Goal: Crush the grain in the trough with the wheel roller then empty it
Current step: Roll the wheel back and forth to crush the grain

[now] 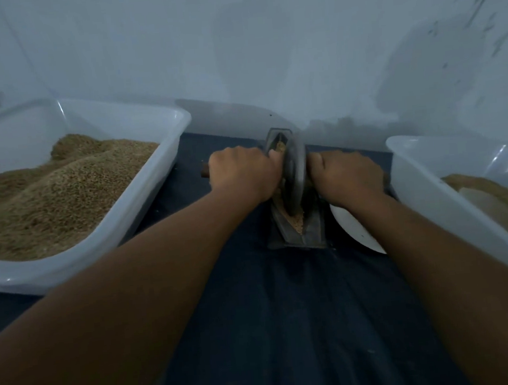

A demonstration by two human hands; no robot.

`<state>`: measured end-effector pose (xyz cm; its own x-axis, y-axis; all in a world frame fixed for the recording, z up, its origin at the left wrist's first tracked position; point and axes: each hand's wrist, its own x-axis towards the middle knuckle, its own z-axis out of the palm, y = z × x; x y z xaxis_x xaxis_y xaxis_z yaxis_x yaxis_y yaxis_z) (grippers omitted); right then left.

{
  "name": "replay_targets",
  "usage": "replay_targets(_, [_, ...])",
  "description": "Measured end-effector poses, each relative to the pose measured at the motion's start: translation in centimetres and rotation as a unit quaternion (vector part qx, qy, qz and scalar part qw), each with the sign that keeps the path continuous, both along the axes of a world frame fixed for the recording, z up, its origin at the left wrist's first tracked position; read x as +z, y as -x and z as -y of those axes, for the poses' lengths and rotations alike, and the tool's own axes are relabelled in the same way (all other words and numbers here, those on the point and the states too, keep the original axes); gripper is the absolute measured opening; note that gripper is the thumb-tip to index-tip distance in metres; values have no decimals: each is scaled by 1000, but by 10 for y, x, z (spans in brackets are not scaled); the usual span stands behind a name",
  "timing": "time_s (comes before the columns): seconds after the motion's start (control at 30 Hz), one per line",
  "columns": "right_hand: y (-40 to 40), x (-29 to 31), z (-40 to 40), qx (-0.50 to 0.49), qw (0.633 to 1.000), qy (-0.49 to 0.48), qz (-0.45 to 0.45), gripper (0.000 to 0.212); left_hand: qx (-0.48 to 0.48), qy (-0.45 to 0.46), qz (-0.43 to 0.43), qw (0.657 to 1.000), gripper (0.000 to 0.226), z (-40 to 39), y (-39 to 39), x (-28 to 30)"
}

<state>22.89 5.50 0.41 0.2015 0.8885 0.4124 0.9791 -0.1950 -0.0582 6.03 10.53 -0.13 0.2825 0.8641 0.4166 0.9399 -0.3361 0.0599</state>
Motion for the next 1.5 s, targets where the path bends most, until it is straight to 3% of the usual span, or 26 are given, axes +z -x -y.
replay_targets(0.3, [3, 1, -2, -1, 999, -29, 15, 56, -2, -6, 15, 1000, 46, 3, 4, -6])
replay_targets(0.47, [-3, -1, -25, -25, 999, -30, 2, 56, 16, 10, 29, 999, 55, -19, -4, -7])
replay_targets(0.67, [-15, 3, -55, -18, 1000, -10, -6, 51, -36, 1, 60, 998, 45, -44, -12, 0])
replay_targets(0.8, [-21, 9, -76, -6, 1000, 21, -13, 48, -32, 49, 52, 997, 44, -66, -16, 4])
replay_targets(0.97, [-23, 19, -96, -12, 998, 58, 5, 44, 1, 113, 54, 992, 62, -87, -19, 7])
replay_targets(1.1, [-24, 23, -102, -14, 995, 95, 3, 49, 4, 130, 55, 990, 53, -88, -21, 9])
replay_targets(1.27, [-23, 18, -91, -15, 997, 70, -9, 51, -2, 100, 40, 994, 61, -80, -18, 7])
replay_targets(1.5, [-17, 6, -59, -2, 1000, 25, -1, 51, -27, 2, 46, 999, 44, -45, -14, 0])
